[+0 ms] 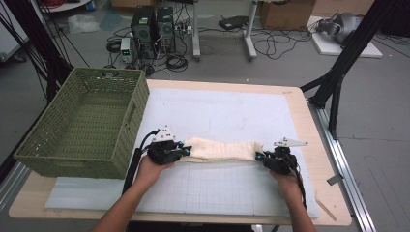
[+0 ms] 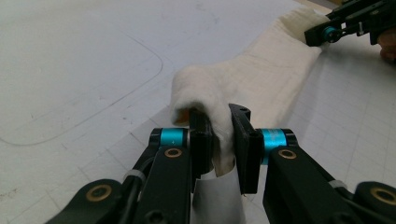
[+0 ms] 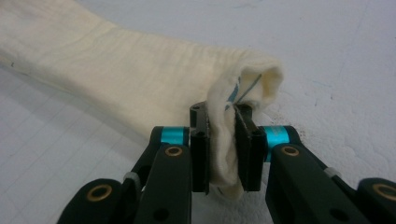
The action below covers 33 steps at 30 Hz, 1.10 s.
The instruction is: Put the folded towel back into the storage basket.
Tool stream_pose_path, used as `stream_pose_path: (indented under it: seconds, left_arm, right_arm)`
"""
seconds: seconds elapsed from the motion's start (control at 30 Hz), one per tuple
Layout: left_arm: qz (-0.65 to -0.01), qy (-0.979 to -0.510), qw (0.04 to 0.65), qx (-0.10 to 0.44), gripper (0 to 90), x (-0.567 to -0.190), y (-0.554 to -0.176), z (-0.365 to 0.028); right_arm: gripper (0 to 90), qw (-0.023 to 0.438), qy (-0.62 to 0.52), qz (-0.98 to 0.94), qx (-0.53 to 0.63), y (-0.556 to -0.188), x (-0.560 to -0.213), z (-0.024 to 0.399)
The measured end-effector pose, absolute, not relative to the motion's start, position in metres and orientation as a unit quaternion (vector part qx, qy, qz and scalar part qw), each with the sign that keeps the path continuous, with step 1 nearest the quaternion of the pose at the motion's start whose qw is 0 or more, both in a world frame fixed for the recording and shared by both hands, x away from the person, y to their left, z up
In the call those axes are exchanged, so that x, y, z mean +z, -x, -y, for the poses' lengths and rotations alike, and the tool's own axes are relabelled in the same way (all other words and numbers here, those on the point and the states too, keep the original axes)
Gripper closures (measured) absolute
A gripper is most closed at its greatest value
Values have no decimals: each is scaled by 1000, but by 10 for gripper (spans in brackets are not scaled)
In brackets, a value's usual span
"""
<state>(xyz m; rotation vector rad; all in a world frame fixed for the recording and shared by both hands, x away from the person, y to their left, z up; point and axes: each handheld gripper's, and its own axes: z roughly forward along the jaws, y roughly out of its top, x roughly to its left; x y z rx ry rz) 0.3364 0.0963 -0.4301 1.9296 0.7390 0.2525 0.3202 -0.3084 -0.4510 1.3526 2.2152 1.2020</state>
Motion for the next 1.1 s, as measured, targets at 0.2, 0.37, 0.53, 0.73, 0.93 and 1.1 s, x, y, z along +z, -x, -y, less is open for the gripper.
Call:
stream_pose_path:
  seconds: [0.2, 0.37, 0.53, 0.73, 0.93, 1.1]
  left_arm:
    - [-304, -793, 517, 108, 788, -426, -330, -100]
    - [-301, -783, 532, 117, 789, -418, -323, -108]
    - [-296, -769, 552, 128, 789, -407, -313, -117]
    - [-294, -760, 563, 138, 790, -398, -303, -124]
    - [-293, -753, 569, 154, 792, -387, -292, -137]
    - [-292, -746, 575, 166, 792, -377, -286, -148]
  right_arm:
    - [791, 148, -454, -762, 437, -318, -447, 313]
    - [795, 160, -432, -757, 463, -315, -438, 312]
    - [797, 173, -417, -750, 483, -312, -428, 309]
    - [801, 177, -410, -738, 506, -312, -419, 305]
    - [801, 184, -392, -739, 516, -314, -408, 296]
    - [801, 187, -374, -747, 517, -319, -400, 285]
